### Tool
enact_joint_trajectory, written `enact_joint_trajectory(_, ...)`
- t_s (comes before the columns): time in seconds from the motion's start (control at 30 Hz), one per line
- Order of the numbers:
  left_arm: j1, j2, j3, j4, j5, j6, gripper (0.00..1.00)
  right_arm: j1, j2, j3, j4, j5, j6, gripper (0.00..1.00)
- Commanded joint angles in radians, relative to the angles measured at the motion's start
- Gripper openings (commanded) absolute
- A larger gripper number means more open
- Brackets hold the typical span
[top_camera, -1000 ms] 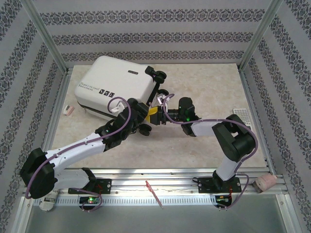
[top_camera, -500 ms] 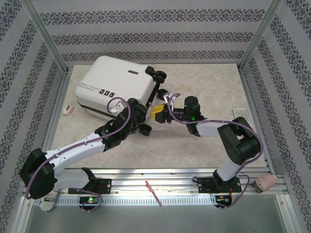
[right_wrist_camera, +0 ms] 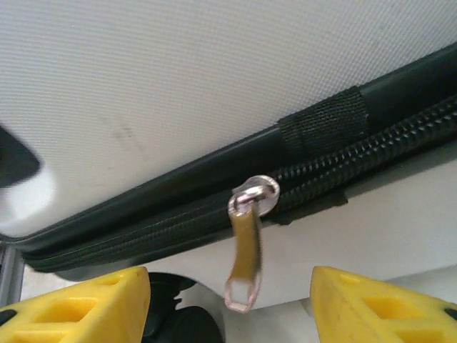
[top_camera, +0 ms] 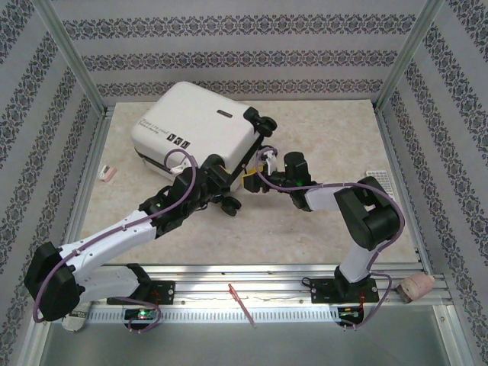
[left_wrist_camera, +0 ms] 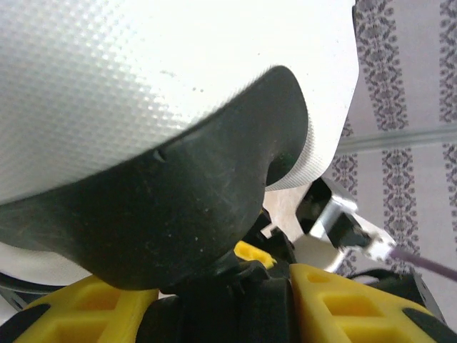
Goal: Pack the luggage
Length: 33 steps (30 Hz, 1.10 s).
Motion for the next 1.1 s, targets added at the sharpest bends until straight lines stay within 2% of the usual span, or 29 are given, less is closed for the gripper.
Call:
enact_joint_trajectory(0.0,-0.007,-0.062,0.049,0.194,0.025,0.305,0.25,0.012,0.025,0.045,0.012,0.044,-0.021,0.61)
enact_joint_trajectory(0.13,0.003,-0.059,0.045,0.19,0.029,0.296,0.25,0.01,0.04,0.06,0.002,0.1,-0.025,0.57)
enact_joint_trajectory(0.27,0.014,-0.056,0.038,0.179,0.027,0.278,0.25,0.008,0.031,0.07,-0.039,0.169,-0.036,0.41)
enact_joint_trajectory(0.37,0.017,-0.057,0.033,0.151,0.01,0.258,0.24,-0.012,0.013,0.06,-0.044,0.195,-0.015,0.26)
enact_joint_trajectory(0.43,0.017,-0.057,0.013,0.153,-0.001,0.249,0.23,-0.033,0.004,0.053,-0.034,0.179,0.016,0.16)
enact_joint_trajectory(0.63,0.026,-0.072,-0.057,0.216,-0.006,0.22,0.21,-0.11,0.028,0.042,0.127,0.046,0.227,0.02)
enact_joint_trajectory(0.83,0.04,-0.126,-0.097,0.205,-0.022,0.221,0.2,-0.189,0.118,0.076,0.319,-0.053,0.52,0.0)
enact_joint_trajectory(1.07,0.062,-0.206,-0.119,0.129,-0.034,0.228,0.19,-0.226,0.107,0.098,0.198,0.059,0.507,0.0)
